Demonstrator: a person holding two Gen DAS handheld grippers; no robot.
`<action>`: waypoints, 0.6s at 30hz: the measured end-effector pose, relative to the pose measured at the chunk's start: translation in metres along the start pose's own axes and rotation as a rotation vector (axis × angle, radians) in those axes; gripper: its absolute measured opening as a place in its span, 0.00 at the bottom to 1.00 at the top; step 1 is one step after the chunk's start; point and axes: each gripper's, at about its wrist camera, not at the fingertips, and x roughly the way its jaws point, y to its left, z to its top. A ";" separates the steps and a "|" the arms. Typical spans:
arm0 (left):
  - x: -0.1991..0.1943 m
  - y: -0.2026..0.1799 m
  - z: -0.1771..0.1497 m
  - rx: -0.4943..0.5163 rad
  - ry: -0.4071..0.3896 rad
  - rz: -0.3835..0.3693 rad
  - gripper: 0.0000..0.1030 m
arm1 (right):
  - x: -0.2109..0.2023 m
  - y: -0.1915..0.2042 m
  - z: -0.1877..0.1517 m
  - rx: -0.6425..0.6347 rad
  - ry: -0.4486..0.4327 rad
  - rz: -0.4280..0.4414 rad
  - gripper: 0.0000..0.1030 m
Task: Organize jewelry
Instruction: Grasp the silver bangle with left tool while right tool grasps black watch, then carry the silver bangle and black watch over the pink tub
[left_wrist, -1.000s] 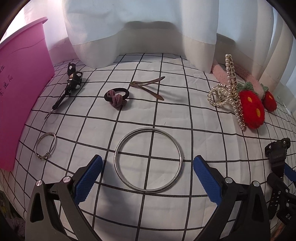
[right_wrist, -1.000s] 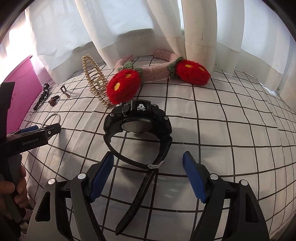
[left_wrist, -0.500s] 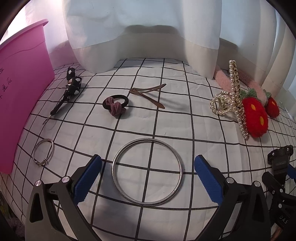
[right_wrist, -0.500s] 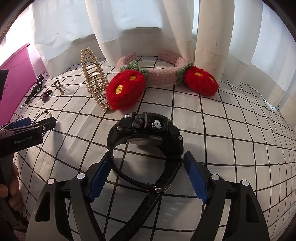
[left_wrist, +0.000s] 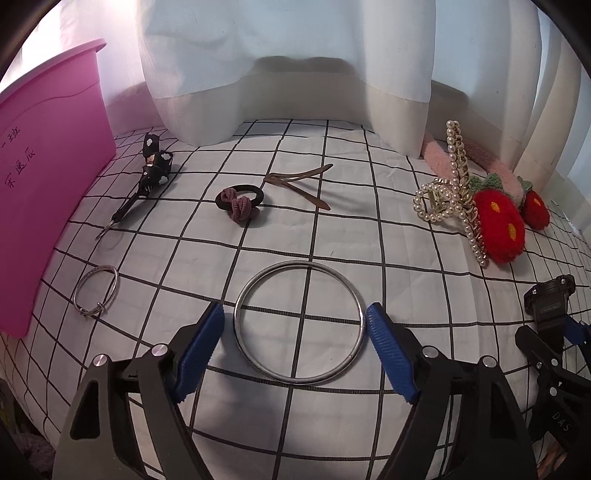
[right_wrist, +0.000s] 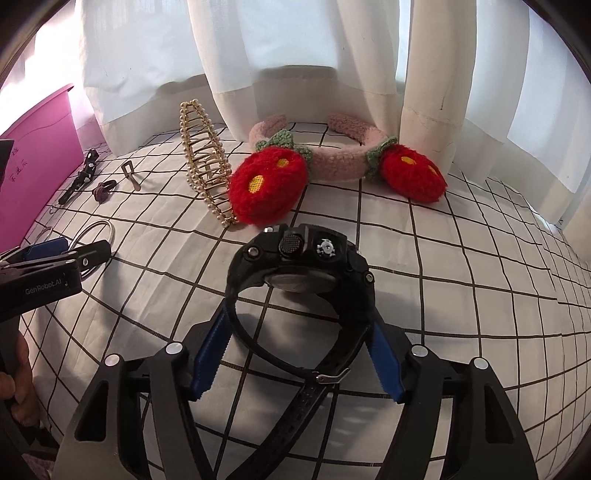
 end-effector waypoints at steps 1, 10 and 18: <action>0.001 0.000 0.001 -0.001 0.003 -0.005 0.69 | 0.000 0.000 0.000 0.003 -0.001 0.002 0.63; -0.009 0.007 -0.004 -0.012 -0.013 -0.035 0.69 | -0.009 -0.002 -0.004 0.020 -0.034 0.032 0.62; -0.028 0.009 -0.005 -0.015 -0.034 -0.032 0.69 | -0.016 -0.005 -0.007 0.040 -0.023 0.065 0.58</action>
